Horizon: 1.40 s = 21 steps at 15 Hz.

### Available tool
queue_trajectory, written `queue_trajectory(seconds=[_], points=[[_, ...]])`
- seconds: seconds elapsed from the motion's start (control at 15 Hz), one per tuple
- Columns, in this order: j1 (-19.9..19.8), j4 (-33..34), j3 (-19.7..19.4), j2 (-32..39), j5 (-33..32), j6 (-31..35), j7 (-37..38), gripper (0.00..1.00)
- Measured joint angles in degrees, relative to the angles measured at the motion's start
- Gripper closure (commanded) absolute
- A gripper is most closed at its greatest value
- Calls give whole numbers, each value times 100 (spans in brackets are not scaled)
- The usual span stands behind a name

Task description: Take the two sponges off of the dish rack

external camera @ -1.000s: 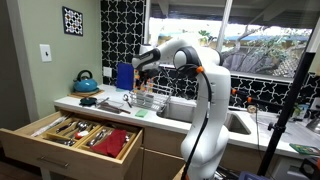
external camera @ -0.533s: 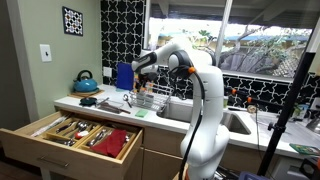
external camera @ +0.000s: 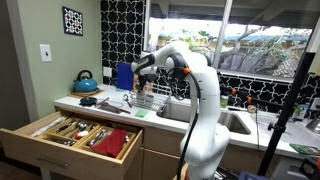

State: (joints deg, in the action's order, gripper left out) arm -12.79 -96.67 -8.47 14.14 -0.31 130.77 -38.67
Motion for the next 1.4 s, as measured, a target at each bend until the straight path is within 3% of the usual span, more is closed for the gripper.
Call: queue_trajectory(seconds=[0.13,0.27,0.47,1.0,1.4], points=[[-26,61,15,53,0,0,-6,96],[-44,84,29,75,0,0,-10,99],[-50,125,44,61,0,-1,-10,94],[-41,241,90,-579,0,-109,-74,94],[-12,243,91,-1059,297,-782,-228,95]])
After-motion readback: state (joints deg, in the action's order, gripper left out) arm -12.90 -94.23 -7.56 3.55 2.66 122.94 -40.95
